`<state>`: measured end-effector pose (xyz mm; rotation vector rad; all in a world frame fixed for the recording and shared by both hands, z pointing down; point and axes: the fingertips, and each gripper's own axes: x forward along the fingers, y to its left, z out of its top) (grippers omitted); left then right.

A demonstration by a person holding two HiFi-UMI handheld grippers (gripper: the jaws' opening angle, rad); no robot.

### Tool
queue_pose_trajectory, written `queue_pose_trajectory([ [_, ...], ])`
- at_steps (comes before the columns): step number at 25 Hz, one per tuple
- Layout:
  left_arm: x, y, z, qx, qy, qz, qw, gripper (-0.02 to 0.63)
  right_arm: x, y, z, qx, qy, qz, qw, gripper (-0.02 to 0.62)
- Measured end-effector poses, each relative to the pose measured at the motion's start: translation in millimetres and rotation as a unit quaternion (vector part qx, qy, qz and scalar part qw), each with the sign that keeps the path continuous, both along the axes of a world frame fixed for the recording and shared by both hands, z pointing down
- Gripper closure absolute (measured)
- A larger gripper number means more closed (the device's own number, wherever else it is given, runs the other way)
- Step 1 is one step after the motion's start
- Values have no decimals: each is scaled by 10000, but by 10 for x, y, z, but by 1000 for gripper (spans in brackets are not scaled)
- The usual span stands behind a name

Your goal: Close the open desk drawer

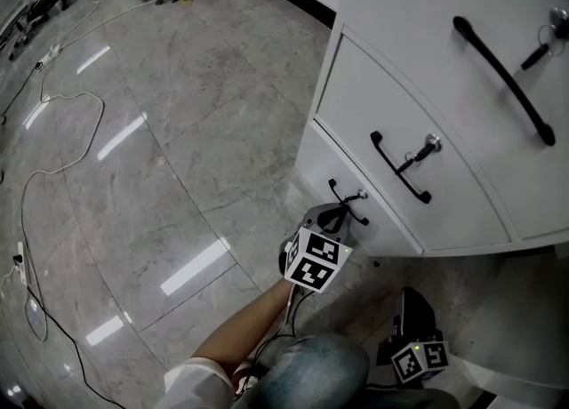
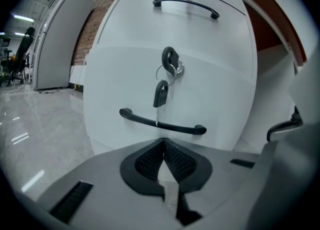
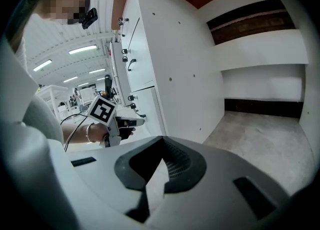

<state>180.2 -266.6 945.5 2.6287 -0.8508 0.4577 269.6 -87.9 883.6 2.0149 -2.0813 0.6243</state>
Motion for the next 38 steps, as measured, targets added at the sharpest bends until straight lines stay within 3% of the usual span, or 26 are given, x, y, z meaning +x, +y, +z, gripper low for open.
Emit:
queue_pose_trajectory([
  [32, 98, -73, 1, -50, 25, 78, 10000, 598, -25, -48, 35, -34, 10, -90, 10000, 597],
  [38, 112, -84, 2, -245, -81, -19, 9997, 598, -66, -62, 67, -69, -22, -119, 9999, 597],
])
